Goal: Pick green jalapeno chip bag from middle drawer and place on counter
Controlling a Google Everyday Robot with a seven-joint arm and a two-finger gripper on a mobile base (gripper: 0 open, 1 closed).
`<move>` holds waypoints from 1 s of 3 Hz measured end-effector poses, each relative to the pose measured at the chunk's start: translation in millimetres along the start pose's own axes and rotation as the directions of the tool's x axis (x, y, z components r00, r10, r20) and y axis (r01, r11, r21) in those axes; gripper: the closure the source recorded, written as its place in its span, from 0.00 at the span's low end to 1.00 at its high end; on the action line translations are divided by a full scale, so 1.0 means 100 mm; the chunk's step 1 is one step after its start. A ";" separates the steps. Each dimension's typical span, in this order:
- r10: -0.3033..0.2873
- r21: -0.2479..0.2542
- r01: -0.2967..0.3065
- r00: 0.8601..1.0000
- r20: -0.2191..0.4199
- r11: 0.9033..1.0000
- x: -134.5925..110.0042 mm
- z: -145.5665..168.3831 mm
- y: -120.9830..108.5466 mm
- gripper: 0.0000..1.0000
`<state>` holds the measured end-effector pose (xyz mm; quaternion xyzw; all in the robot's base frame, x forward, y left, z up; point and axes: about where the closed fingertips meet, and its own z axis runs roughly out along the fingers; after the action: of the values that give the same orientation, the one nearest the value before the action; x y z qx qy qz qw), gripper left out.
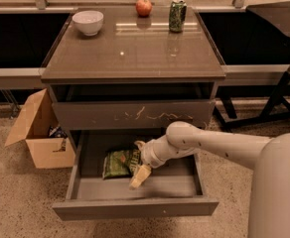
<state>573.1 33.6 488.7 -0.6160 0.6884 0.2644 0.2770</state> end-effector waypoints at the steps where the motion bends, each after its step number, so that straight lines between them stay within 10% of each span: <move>1: 0.015 0.045 -0.015 1.000 -0.002 0.999 0.09 0.15 -0.19 0.00; 3: 0.124 0.165 -0.124 0.992 0.011 0.978 0.27 0.53 -0.47 0.00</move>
Offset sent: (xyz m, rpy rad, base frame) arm 0.0540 0.0091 -0.0633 -0.0185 -0.0396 -0.2615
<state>619.9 47.7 431.4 -0.5467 0.7450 0.2234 0.3101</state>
